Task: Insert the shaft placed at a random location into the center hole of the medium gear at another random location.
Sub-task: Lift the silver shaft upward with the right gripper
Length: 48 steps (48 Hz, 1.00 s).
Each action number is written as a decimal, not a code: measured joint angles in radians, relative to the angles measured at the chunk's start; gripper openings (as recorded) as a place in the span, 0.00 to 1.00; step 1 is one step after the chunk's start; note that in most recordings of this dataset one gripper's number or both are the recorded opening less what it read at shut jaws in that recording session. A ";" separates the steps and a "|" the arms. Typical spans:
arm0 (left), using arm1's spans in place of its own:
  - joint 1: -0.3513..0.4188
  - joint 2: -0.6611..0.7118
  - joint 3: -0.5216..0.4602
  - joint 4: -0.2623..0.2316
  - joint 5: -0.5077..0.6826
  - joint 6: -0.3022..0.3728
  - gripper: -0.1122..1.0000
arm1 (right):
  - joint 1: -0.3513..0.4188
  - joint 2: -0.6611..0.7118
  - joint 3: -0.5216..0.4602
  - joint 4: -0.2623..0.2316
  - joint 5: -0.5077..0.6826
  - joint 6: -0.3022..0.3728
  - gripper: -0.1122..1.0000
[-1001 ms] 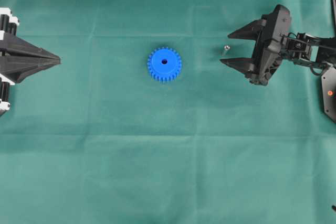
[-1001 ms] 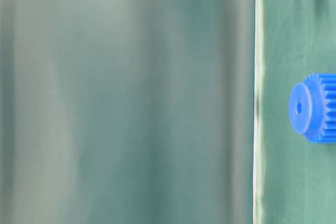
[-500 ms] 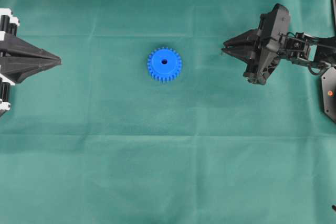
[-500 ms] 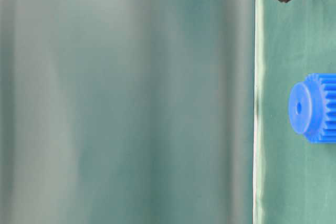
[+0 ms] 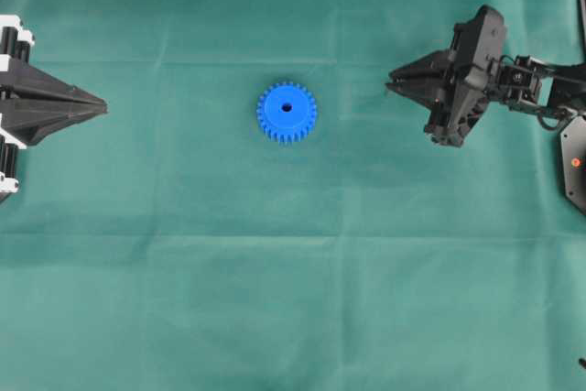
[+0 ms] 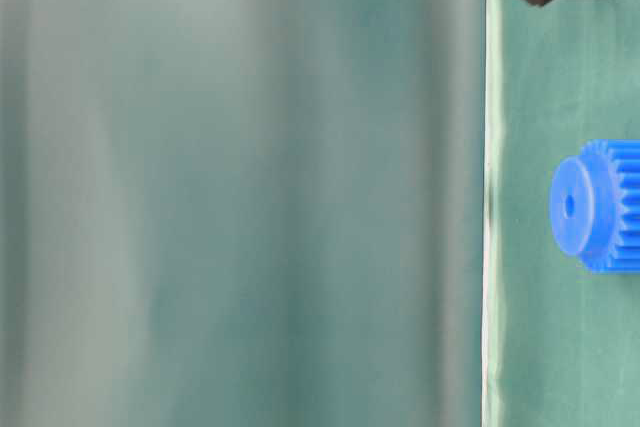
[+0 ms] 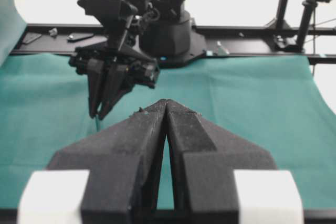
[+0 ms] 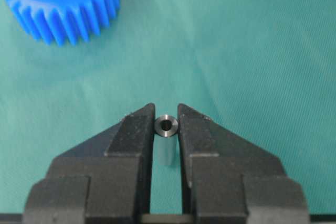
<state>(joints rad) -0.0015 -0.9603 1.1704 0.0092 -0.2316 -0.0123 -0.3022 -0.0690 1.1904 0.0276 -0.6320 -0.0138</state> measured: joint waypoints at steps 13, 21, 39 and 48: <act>0.000 -0.002 0.000 0.000 0.003 0.000 0.10 | 0.000 -0.140 -0.038 0.000 0.141 0.000 0.22; 0.000 0.000 0.000 0.000 0.003 0.000 0.10 | 0.000 -0.213 -0.060 -0.002 0.224 0.000 0.22; 0.000 -0.002 0.000 0.000 0.003 0.000 0.10 | 0.000 -0.255 -0.075 0.000 0.291 0.000 0.22; 0.000 0.000 0.000 0.000 0.003 0.000 0.10 | 0.000 -0.249 -0.081 -0.002 0.293 0.000 0.22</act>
<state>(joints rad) -0.0015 -0.9603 1.1704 0.0092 -0.2286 -0.0123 -0.3022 -0.3175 1.1091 0.0261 -0.3390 -0.0138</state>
